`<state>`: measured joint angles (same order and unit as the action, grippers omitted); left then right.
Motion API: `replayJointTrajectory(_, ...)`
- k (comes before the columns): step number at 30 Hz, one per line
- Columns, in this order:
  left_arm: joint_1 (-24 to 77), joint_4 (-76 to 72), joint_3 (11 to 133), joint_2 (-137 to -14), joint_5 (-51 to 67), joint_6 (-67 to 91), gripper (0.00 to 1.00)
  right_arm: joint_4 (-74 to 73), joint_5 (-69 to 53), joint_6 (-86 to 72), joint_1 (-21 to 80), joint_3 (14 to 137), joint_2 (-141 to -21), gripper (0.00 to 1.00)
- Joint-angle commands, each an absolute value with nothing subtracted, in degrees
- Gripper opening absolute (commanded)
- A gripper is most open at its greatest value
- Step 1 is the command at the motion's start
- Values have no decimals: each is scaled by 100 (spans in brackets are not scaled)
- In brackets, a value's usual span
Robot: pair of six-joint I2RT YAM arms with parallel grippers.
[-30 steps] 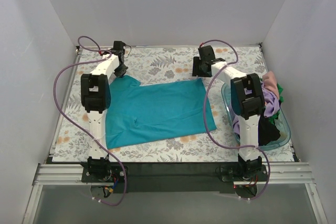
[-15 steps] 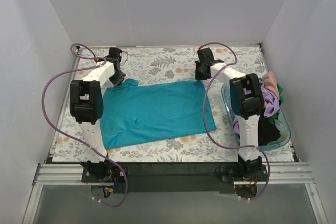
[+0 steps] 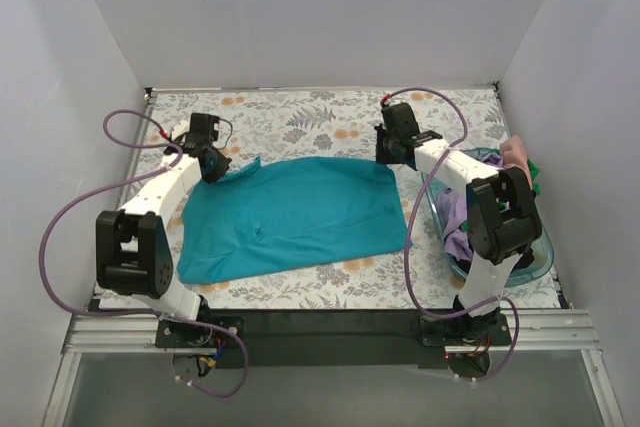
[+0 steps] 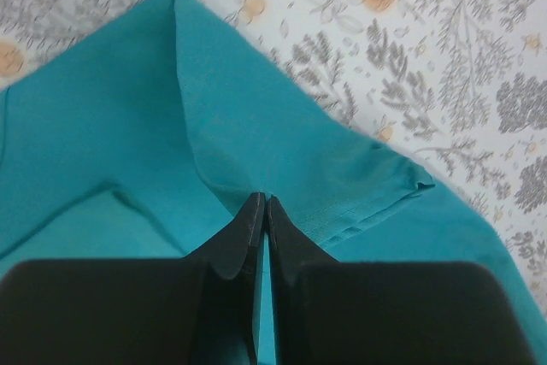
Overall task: Fold and stack the t-shirts
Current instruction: Fold the tshirt
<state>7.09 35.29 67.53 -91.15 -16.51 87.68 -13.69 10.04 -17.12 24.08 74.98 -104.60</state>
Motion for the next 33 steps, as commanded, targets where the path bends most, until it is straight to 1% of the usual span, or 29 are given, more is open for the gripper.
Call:
replayJointTrajectory(1, 791, 3480, 6189, -8316, -1600, 8999, 0, -1073, 1046, -1731, 2391, 7102, -10082, 1)
replayJointTrajectory(2, 808, 3498, 5909, -8167, -1600, 9026, 0, -1055, 1037, -1740, 2391, 7023, -10011, 1)
replayJointTrajectory(9, 870, 3822, 4967, -6699, -1477, 9316, 0, -1011, 949, -1740, 2391, 6417, -9414, 1)
replayJointTrajectory(10, 888, 3858, 4896, -6384, -1442, 9343, 0, -1011, 932, -1723, 2391, 6312, -9352, 1)
replayJointTrajectory(14, 905, 4095, 4518, -5777, -1389, 9580, 0, -985, 896, -1705, 2391, 6074, -9062, 1)
replayJointTrajectory(21, 905, 4614, 4167, -4924, -1424, 9826, 0, -993, 923, -1608, 2391, 5705, -8526, 1)
replayJointTrajectory(27, 923, 4825, 3788, -4465, -1205, 9949, 0, -993, 747, -1415, 2391, 5485, -8376, 1)
replayJointTrajectory(28, 923, 4834, 3753, -4465, -1056, 9967, 0, -993, 738, -1415, 2391, 5458, -8376, 1)
replayJointTrajectory(33, 923, 5228, 3770, -4614, -1037, 10300, 0, -993, 738, -1503, 2391, 5309, -8289, 1)
